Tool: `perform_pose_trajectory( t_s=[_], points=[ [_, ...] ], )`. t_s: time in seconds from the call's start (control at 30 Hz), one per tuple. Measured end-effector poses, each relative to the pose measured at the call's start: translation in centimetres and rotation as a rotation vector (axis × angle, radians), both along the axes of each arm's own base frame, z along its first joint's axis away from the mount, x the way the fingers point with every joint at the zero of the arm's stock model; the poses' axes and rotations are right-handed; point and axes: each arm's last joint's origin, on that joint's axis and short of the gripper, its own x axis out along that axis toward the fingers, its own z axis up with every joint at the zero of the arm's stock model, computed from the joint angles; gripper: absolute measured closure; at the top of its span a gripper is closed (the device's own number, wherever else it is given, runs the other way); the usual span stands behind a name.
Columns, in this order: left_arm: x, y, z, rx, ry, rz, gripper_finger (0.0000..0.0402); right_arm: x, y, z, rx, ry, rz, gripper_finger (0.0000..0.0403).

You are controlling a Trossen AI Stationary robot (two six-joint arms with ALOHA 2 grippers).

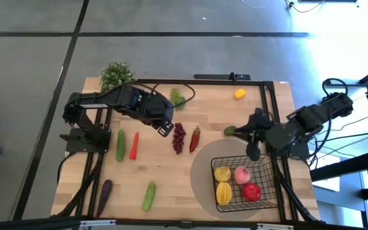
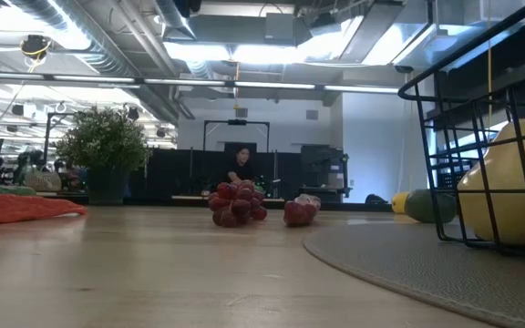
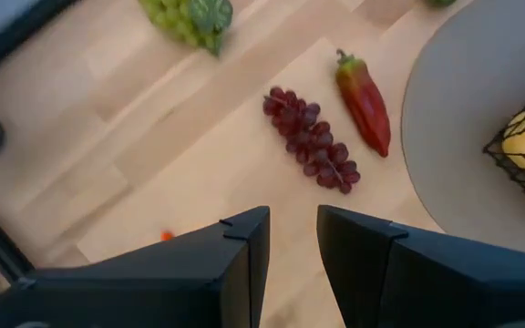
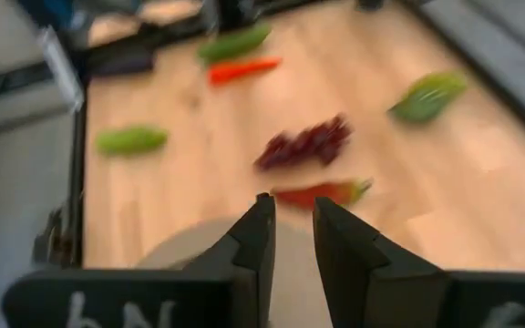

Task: Build produce basket
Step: Put the green grapes into the wire basket

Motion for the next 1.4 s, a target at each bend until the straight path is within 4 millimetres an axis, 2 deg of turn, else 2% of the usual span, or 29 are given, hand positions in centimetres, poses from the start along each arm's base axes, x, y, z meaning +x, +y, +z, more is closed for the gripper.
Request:
perform_pose_trajectory(
  t_s=[0.2, 0.53, 0.7, 1.0, 1.23, 1.4],
  points=[
    [-0.5, -0.7, -0.5, -0.138, 0.053, 0.057, 0.0318, -1.3, -1.0, 0.9, -0.029, -0.071, -0.060, 0.0334],
    [-0.5, -3.1, -3.8, -0.279, 0.168, 0.181, 0.0317, -1.7, -1.2, 1.1, -0.080, -0.065, -0.013, 0.0334],
    [-0.5, -3.5, -5.4, -0.287, 0.222, 0.248, 0.0317, -1.9, -1.3, 1.2, -0.088, -0.069, -0.002, 0.0334],
    [-1.0, -3.9, -9.1, -0.263, 0.353, 0.333, 0.0317, -3.8, -2.6, 1.9, -0.065, -0.106, -0.039, 0.0334],
    [-0.5, -2.5, -11.1, -0.217, 0.348, 0.342, 0.0317, -4.1, -3.0, 1.9, -0.087, -0.103, -0.066, 0.0334],
    [1.1, -0.3, -11.4, -0.238, 0.235, 0.265, 0.0318, -4.1, -3.4, 1.8, -0.083, -0.096, -0.106, 0.0334]
  ],
)
